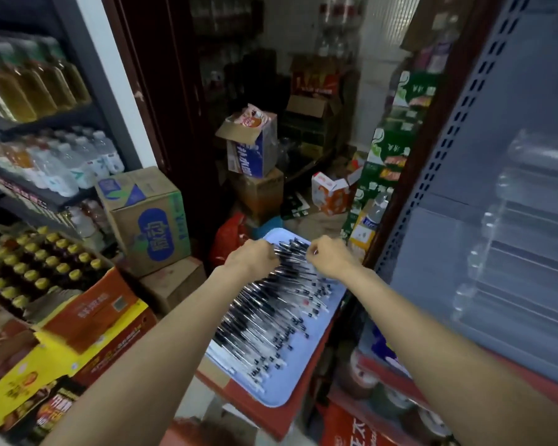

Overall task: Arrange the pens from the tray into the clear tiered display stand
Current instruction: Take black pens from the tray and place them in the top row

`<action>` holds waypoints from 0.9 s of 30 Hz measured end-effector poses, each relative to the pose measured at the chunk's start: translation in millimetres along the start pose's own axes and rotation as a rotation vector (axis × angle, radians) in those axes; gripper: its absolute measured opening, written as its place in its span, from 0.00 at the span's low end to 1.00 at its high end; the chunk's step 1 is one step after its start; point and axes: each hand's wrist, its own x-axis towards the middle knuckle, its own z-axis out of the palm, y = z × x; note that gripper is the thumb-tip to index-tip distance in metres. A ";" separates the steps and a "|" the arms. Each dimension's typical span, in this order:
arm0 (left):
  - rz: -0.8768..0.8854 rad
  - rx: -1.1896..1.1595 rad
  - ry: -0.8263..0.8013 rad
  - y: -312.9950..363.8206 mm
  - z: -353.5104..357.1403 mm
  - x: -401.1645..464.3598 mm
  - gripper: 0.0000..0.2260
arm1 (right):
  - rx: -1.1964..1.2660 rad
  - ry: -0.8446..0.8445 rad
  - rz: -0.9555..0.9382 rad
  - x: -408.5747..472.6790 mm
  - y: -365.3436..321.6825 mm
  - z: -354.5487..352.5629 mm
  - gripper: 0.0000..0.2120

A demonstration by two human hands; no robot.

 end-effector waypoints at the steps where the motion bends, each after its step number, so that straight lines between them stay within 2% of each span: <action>1: 0.007 -0.015 -0.024 -12.0 2.4 13.8 0.12 | 0.001 -0.004 0.027 11.6 0.7 9.3 0.18; 3: 0.026 -0.048 -0.053 -32.4 8.5 38.2 0.11 | 0.000 -0.021 0.065 30.6 4.8 26.4 0.18; 7: 0.056 -0.161 -0.073 -59.0 26.9 72.0 0.10 | 0.019 -0.037 0.089 56.5 16.0 51.1 0.10; 12: 0.141 -0.195 -0.123 -77.3 45.1 94.0 0.17 | -0.002 -0.059 0.049 78.4 28.4 65.8 0.19; 16: 0.184 -0.173 -0.184 -85.3 49.5 102.4 0.18 | 0.025 -0.134 0.102 91.8 38.6 76.8 0.20; 19: 0.206 -0.170 -0.159 -87.9 52.3 107.5 0.15 | 0.008 -0.149 0.132 96.5 41.8 83.4 0.18; 24: 0.070 -0.418 -0.023 -87.3 58.0 117.1 0.10 | -0.030 -0.116 0.118 97.4 50.3 92.2 0.14; 27: 0.020 -0.572 -0.003 -87.1 61.3 119.6 0.07 | -0.017 -0.092 0.106 97.0 54.7 93.4 0.08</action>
